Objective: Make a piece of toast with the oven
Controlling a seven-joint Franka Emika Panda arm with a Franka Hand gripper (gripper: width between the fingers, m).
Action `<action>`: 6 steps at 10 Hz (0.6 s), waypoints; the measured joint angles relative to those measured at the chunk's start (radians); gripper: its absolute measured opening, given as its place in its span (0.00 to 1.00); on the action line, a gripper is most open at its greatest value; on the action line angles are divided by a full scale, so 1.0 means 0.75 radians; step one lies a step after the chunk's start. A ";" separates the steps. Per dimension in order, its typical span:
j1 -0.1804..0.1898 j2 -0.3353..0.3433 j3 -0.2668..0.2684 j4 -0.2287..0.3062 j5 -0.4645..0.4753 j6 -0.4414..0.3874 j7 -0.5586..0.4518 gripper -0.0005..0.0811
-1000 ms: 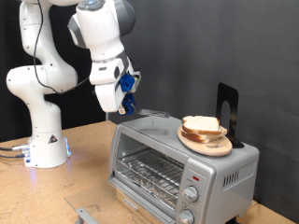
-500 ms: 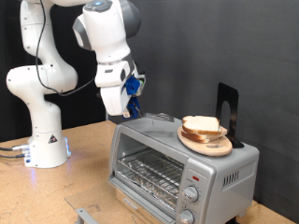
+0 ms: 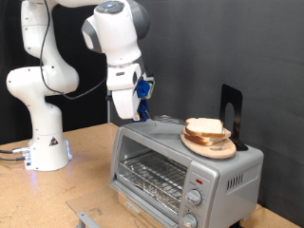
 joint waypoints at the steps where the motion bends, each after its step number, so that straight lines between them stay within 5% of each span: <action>1: 0.000 0.000 0.009 0.002 0.002 0.000 0.000 0.50; 6: -0.004 0.000 0.010 0.021 0.021 0.004 0.002 0.50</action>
